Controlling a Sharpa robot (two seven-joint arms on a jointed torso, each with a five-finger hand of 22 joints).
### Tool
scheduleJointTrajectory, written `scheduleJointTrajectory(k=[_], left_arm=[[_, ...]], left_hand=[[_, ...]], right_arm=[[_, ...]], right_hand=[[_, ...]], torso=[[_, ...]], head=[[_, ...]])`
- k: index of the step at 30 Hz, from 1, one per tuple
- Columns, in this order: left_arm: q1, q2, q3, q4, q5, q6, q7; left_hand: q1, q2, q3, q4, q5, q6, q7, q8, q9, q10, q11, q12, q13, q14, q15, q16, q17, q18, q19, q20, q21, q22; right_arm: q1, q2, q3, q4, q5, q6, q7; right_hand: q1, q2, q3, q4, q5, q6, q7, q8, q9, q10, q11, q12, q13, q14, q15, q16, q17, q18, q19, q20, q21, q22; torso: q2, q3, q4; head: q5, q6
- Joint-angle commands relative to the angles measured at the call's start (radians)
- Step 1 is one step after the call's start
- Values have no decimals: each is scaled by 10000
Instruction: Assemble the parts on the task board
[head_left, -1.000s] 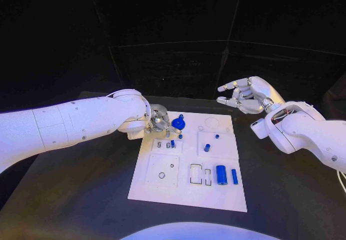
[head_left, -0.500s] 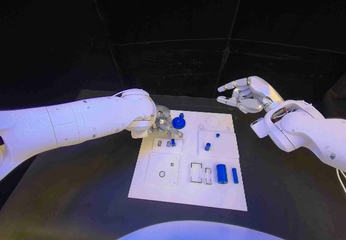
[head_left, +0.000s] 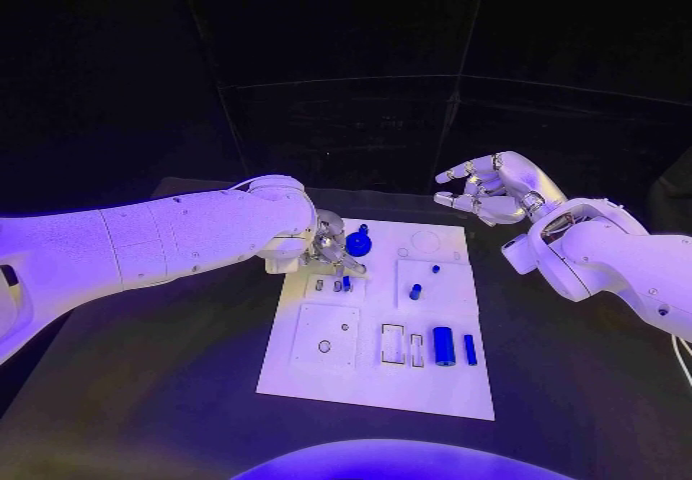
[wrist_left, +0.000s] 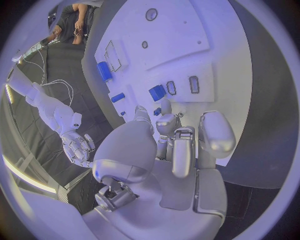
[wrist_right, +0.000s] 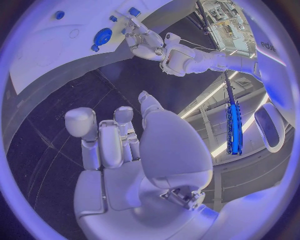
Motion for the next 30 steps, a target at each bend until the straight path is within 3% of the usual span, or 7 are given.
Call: scheduleJointTrajectory(k=[1, 10, 19, 30], left_arm=[[22, 37, -3, -55, -171, 402, -100], [22, 121, -17, -128, -201, 592, -112], [23, 194, -158, -149, -204, 764, -123], [23, 231, -190, -136, -204, 813, -127]], left_hand=[[98, -7, -4, -76, -25, -61, 13, 69, 24, 54, 4, 67, 17, 983, -53, 70, 2414, -80, 33, -12, 50, 17], [128, 9, 7, -96, -24, -70, 9, 100, 59, 66, 1, 83, 43, 988, -55, 80, 2432, -84, 34, -12, 70, 48], [164, 41, 26, -119, -24, -81, 4, 142, 105, 84, -3, 106, 78, 994, -57, 92, 2457, -92, 40, -13, 110, 109], [247, 110, 81, -180, -22, -108, -7, 227, 205, 109, -13, 136, 122, 1000, -64, 106, 2484, -92, 31, -16, 135, 145]], right_arm=[[22, 9, 7, -9, 27, 102, -22], [22, 25, 7, -24, 28, 132, -42], [22, 53, 7, -41, 28, 183, -72], [21, 77, 6, 26, 27, 249, -112]], right_hand=[[-70, 14, -53, 6, 33, 34, -30, 39, -5, -57, -36, -35, -12, 323, -63, -58, -8, 35, -25, -18, -48, -9], [-74, 12, -57, 8, 47, 35, -31, 42, -6, -51, -36, -24, -2, 324, -63, -56, -4, 33, -20, -19, -43, 6], [-78, 16, -62, 8, 79, 36, -31, 49, -6, -50, -37, -22, -3, 323, -63, -64, -11, 35, -24, -19, -53, -10], [-50, 46, -63, -20, 300, 28, -36, 82, -11, -53, -45, -28, -27, 333, -70, -74, -2, 34, -11, -26, -70, -18]], torso=[[-5, 0, -12], [-3, -3, -11], [-7, 0, 7], [-6, 2, 1]], head=[[17, -25], [-10, -61], [-14, -103], [-8, -129]])
